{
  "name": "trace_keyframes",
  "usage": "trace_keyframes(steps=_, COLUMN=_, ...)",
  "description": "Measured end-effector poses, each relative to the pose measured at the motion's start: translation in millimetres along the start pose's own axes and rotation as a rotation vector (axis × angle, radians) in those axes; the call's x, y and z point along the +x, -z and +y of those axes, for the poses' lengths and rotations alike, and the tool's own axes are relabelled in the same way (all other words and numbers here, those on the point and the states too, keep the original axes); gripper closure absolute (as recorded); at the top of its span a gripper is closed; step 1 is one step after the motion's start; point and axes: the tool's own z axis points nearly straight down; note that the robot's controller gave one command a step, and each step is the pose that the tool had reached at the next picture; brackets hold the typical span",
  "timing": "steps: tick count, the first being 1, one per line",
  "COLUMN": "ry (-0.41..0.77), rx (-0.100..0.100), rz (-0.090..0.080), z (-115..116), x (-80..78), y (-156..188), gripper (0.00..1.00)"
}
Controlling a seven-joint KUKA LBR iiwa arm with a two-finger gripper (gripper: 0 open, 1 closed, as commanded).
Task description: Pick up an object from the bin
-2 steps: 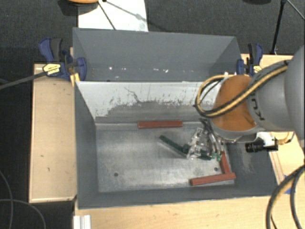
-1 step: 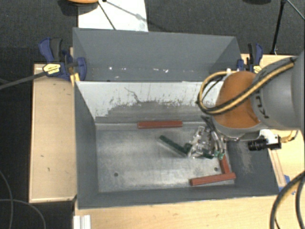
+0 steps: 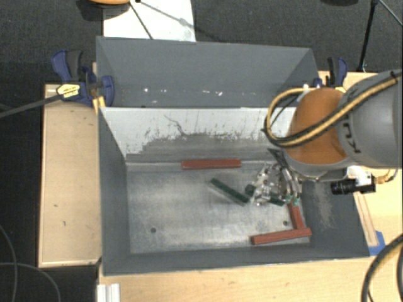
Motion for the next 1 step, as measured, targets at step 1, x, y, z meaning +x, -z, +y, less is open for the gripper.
trace_keyframes(steps=1, ry=0.002, rx=-0.001, rz=-0.004, z=0.2, x=-0.7, y=12.9, gripper=1.0)
